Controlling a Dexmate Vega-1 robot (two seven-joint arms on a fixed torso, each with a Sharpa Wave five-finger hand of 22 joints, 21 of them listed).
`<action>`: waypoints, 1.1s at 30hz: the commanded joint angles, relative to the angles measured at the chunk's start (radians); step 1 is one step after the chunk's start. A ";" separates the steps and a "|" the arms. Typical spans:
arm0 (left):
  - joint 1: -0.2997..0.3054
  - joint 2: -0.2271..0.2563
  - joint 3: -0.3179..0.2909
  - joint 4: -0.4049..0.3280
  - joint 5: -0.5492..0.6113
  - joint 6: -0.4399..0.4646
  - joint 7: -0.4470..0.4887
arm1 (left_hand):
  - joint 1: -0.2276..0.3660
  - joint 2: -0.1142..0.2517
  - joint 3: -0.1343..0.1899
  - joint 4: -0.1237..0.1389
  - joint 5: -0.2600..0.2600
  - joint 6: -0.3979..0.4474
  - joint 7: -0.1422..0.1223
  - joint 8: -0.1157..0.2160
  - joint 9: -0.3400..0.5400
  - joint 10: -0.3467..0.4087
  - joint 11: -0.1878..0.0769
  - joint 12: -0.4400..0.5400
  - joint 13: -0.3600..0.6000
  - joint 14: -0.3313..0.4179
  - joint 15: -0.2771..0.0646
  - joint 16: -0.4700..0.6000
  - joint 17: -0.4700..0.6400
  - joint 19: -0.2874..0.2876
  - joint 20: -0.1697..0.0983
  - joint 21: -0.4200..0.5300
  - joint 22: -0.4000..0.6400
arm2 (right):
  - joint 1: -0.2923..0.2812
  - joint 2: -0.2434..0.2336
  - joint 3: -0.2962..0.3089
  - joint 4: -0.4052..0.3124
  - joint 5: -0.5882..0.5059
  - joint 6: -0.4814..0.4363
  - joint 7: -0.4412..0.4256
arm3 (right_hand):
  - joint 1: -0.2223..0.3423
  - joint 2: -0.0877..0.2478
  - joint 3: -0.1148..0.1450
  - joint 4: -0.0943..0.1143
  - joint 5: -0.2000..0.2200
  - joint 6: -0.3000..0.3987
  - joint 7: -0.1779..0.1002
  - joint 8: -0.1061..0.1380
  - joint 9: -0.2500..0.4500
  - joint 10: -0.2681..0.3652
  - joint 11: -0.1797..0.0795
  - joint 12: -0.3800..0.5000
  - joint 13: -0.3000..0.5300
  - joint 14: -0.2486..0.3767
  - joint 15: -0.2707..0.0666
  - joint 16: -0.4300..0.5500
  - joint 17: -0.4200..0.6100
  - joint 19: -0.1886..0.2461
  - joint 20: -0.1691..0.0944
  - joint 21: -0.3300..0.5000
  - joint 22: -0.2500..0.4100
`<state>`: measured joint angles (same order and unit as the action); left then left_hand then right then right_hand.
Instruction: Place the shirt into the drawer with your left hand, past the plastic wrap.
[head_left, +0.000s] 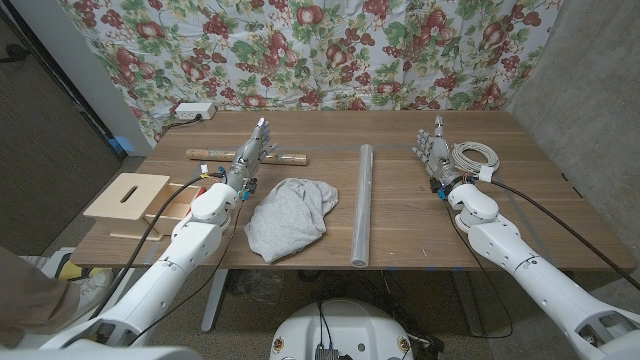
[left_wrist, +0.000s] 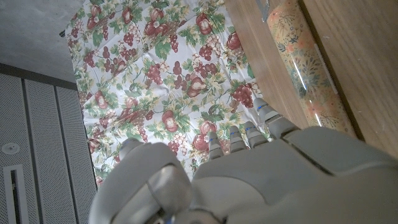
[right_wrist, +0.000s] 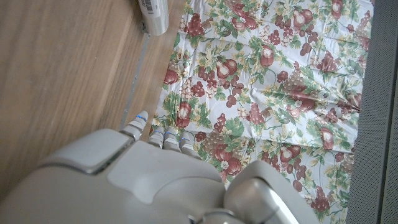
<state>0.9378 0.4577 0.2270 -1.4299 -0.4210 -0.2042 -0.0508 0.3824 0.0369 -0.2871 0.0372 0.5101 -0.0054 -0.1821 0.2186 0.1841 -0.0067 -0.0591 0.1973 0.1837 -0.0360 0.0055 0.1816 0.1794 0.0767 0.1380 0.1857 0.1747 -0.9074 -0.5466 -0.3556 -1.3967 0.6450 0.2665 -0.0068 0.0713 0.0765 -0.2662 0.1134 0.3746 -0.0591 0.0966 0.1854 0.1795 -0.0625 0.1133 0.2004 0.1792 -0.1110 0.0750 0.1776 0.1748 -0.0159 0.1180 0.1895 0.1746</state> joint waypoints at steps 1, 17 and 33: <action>0.003 0.038 0.023 -0.038 0.056 -0.001 0.040 | 0.015 -0.001 0.001 -0.006 -0.002 0.011 0.000 0.003 0.002 0.009 0.002 0.007 0.002 -0.015 -0.002 -0.003 0.001 -0.010 0.004 0.005 0.005 | -0.006 -0.006 0.004 -0.009 -0.003 -0.004 -0.010 | -0.001 0.005 -0.003 -0.001 0.001 0.006 0.004 0.007 0.004 0.003 0.007 0.007 0.005 -0.008 -0.003 0.005 0.004 -0.004 0.006 0.001 0.002; 0.004 0.090 0.066 -0.084 0.127 -0.003 0.111 | 0.023 0.001 0.002 -0.010 -0.006 0.021 0.002 0.001 0.002 0.010 0.004 0.006 0.002 -0.041 -0.003 -0.006 0.001 -0.027 0.002 0.002 0.005 | 0.004 -0.004 0.007 0.017 -0.012 0.019 -0.003 | -0.001 0.005 -0.002 -0.002 -0.001 0.007 0.006 0.006 0.004 -0.003 0.008 0.005 0.005 -0.013 -0.003 0.003 0.004 -0.010 0.003 -0.001 0.002; 0.042 0.185 0.092 -0.196 0.182 0.065 0.178 | 0.028 0.002 0.004 -0.012 -0.009 0.025 0.003 -0.003 0.002 0.013 0.004 0.006 0.002 -0.050 -0.002 -0.003 0.001 -0.038 0.003 0.001 0.005 | -0.015 -0.012 0.006 -0.005 -0.023 0.040 0.000 | 0.000 0.001 -0.002 -0.004 -0.002 0.005 0.004 0.005 0.004 -0.009 0.005 0.003 0.005 -0.020 -0.003 0.001 0.004 -0.018 -0.006 -0.002 0.002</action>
<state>0.9586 0.5888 0.3017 -1.5621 -0.2720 -0.1800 0.0832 0.3970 0.0408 -0.2828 0.0329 0.5056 0.0143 -0.1770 0.2186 0.1839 -0.0012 -0.0536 0.1973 0.1836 -0.0783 0.0053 0.1773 0.1792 0.0446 0.1378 0.1857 0.1746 -0.9119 -0.5520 -0.3485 -1.3879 0.6311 0.2945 -0.0098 0.0714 0.0766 -0.2661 0.1134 0.3746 -0.0591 0.0965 0.1853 0.1793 -0.0627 0.1134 0.2004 0.1791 -0.1166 0.0699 0.1774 0.1746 -0.0250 0.1086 0.1895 0.1745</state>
